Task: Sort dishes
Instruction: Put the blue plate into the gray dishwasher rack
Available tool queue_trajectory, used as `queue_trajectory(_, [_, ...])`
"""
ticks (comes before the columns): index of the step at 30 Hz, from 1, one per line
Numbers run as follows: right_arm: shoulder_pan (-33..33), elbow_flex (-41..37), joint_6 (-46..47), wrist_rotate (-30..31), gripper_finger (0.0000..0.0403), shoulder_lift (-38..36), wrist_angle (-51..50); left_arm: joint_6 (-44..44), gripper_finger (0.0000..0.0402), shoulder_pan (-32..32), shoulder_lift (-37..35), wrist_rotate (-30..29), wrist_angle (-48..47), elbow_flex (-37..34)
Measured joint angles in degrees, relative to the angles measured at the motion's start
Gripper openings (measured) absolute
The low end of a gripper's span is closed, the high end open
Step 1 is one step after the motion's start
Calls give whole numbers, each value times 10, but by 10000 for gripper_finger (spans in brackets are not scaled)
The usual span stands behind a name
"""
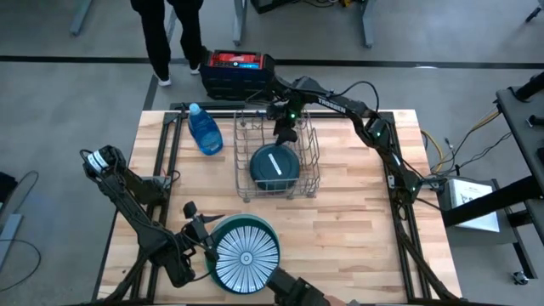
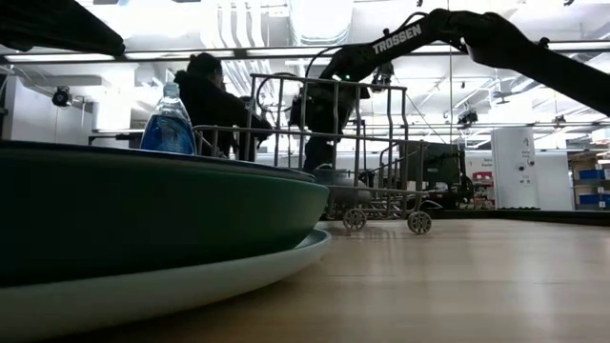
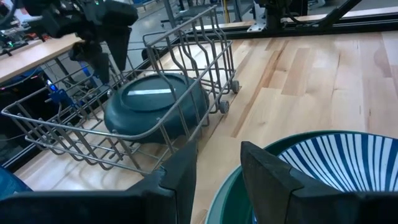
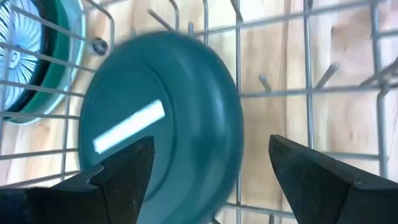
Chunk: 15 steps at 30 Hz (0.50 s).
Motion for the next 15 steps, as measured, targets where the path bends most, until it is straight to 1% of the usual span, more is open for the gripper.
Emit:
queue_trajectory(6, [-4, 9, 7, -1, 296, 0, -1, 0, 115, 0, 0, 0, 0, 0])
queue_trajectory(8, [-2, 8, 15, 13, 295, 0, -1, 0, 115, 0, 0, 0, 0, 0])
queue_trajectory(10, [2, 7, 16, 26, 298, 0, -5, 0, 115, 0, 0, 0, -1, 0])
queue_trajectory(15, [19, 6, 3, 27, 308, 2, -7, 0, 115, 0, 0, 0, -1, 0])
